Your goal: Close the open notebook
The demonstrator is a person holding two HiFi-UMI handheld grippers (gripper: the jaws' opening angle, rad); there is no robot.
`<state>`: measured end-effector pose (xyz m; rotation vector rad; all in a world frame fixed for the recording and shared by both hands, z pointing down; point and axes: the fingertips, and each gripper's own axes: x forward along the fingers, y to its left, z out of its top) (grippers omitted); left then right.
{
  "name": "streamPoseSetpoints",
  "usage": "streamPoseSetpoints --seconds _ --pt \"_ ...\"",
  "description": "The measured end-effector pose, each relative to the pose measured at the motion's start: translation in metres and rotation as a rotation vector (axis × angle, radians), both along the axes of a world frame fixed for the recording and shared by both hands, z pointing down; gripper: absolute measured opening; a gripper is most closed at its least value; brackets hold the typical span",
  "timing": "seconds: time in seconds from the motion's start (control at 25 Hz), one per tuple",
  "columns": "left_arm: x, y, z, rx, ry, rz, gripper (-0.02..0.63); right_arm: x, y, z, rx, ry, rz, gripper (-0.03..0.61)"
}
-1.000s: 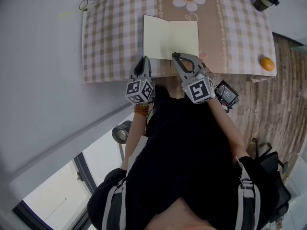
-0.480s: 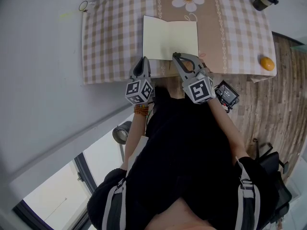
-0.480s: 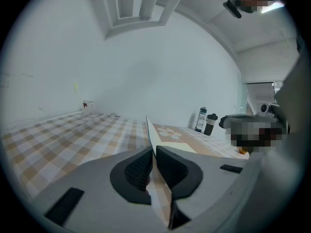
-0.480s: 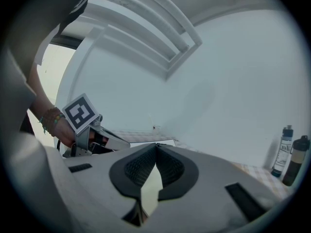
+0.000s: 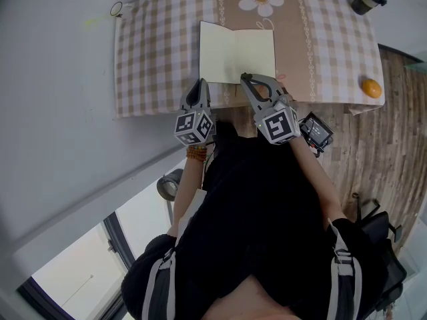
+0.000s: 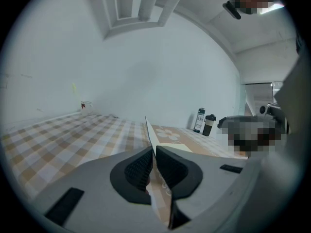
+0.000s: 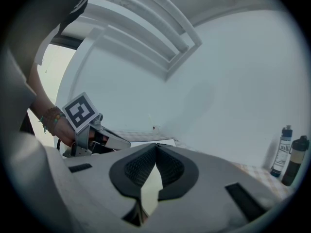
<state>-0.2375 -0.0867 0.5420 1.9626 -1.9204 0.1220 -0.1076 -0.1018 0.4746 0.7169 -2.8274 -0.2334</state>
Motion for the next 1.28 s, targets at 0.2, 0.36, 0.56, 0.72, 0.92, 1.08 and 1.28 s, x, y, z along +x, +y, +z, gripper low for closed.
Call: streamPoseSetpoints --seconds 0.2,0.36,0.56,0.72,0.92,1.08,1.28 --pt "0.003 -0.001 -0.003 0.012 0.0 0.001 0.025 0.004 0.001 0.002 -0.01 -0.009 0.013 0.006" --pt "0.009 -0.002 -0.008 0.026 -0.002 0.02 0.025 0.006 0.001 0.001 0.002 0.0 0.011 0.006" --pt "0.012 -0.002 -0.01 0.032 -0.002 0.021 0.023 0.008 0.002 0.001 -0.003 -0.004 0.01 0.006" --pt "0.016 -0.002 -0.012 0.034 -0.003 0.031 0.02 0.011 0.003 0.001 -0.018 -0.009 0.02 0.006" --pt "0.021 -0.004 -0.015 0.046 -0.006 0.04 0.017 0.014 0.004 0.001 -0.018 -0.008 0.025 0.006" --pt "0.024 -0.005 -0.017 0.05 -0.005 0.046 0.017 0.018 0.003 0.002 -0.013 -0.001 0.028 0.006" --pt "0.028 -0.006 -0.02 0.055 -0.002 0.059 0.014 0.022 0.006 0.003 -0.008 0.007 0.029 0.006"
